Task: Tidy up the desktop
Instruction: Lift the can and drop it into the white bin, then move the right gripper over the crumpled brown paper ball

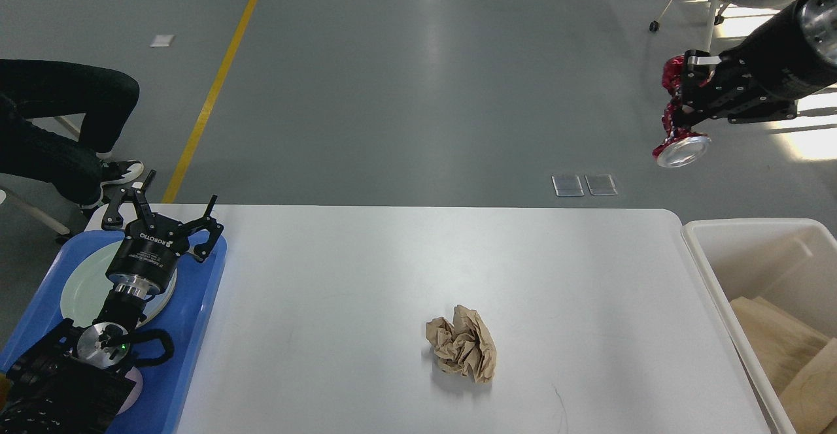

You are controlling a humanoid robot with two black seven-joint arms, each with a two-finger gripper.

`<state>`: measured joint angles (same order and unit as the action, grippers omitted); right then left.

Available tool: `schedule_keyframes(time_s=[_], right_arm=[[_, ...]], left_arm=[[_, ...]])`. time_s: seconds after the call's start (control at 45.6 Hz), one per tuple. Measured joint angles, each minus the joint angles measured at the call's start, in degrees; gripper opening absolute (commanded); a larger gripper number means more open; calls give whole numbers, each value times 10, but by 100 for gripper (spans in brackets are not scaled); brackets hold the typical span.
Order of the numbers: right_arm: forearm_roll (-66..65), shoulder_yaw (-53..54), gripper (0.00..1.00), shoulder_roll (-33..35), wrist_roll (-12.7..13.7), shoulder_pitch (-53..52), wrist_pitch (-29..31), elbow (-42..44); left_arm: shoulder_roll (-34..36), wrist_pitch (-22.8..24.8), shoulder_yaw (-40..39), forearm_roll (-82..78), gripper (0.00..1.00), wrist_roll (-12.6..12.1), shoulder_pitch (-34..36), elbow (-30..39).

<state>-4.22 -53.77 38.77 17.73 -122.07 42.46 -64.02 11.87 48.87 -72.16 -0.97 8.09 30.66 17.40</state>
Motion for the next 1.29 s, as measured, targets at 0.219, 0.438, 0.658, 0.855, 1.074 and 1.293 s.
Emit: schedule_keyframes(time_s=[0.219, 0.438, 0.658, 0.855, 1.074, 1.293], right_arm=[[1, 25, 0, 58, 0, 203, -93, 139], [0, 77, 40, 79, 0, 392, -191, 205], [1, 92, 100, 49, 0, 503, -281, 281], [1, 96, 100, 30, 1, 554, -327, 295], [1, 94, 100, 8, 1, 564, -328, 296], [1, 82, 100, -39, 3, 502, -327, 291]], left_arm=[[0, 0, 0, 0, 97, 0, 0, 0], [0, 0, 0, 0, 97, 0, 0, 0], [0, 0, 0, 0, 97, 0, 0, 0], [0, 0, 0, 0, 97, 0, 0, 0], [0, 0, 0, 0, 97, 0, 0, 0], [0, 0, 0, 0, 97, 0, 0, 0]])
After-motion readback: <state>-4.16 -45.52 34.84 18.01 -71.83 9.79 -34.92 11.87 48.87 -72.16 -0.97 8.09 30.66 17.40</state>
